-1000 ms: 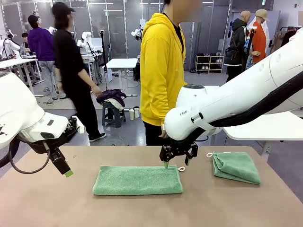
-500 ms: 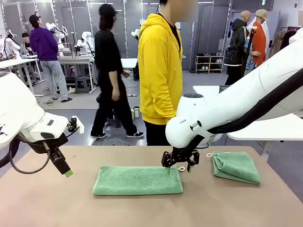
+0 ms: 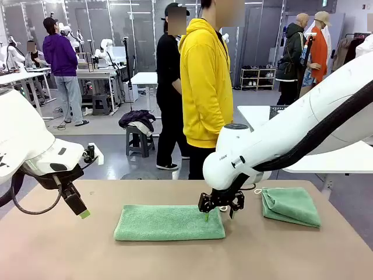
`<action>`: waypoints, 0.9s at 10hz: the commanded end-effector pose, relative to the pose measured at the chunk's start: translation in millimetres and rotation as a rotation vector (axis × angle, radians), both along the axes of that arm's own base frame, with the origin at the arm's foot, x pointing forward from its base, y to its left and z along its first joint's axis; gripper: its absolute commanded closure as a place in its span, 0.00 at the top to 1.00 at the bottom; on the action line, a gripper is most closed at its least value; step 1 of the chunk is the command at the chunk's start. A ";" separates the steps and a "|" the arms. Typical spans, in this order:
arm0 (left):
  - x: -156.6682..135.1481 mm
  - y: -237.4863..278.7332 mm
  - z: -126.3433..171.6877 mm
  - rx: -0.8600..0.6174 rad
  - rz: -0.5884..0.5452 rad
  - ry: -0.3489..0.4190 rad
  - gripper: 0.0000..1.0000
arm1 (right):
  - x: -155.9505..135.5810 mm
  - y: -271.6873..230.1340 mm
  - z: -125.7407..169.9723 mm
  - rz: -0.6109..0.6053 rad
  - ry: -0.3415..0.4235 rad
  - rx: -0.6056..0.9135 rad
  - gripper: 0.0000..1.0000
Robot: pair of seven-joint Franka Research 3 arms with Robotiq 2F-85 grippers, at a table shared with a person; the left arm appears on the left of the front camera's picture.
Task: Fold the towels and place them in the basket.
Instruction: When a person lays out a Towel with hook on the table, fold it in half twice.
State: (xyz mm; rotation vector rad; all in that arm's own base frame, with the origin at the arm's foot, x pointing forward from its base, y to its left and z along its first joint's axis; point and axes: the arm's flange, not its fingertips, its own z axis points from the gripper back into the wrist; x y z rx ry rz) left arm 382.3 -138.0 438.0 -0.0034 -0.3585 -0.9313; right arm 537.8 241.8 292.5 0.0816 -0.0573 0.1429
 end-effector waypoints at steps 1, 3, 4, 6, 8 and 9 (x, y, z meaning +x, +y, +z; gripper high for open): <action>-0.6 -1.4 -1.5 0.001 0.017 0.003 1.00 | -0.4 3.9 -5.3 -0.049 -0.027 -0.020 1.00; -0.6 -1.4 -1.5 0.001 0.017 0.003 1.00 | 0.0 2.5 -5.6 -0.058 -0.034 -0.004 0.66; -0.6 -1.4 -1.5 0.001 0.017 0.003 1.00 | 0.2 1.7 -4.0 -0.059 -0.040 0.007 0.40; -0.6 -1.4 -1.5 0.001 0.017 0.003 1.00 | 3.0 -0.2 -6.9 -0.066 -0.017 0.025 0.00; -0.6 -1.4 -1.5 0.001 0.017 0.003 1.00 | 4.1 -0.6 -10.2 -0.064 -0.010 0.035 0.00; -0.6 -1.4 -1.5 0.001 0.017 0.003 1.00 | 4.3 -0.2 -10.9 -0.063 -0.006 0.032 0.02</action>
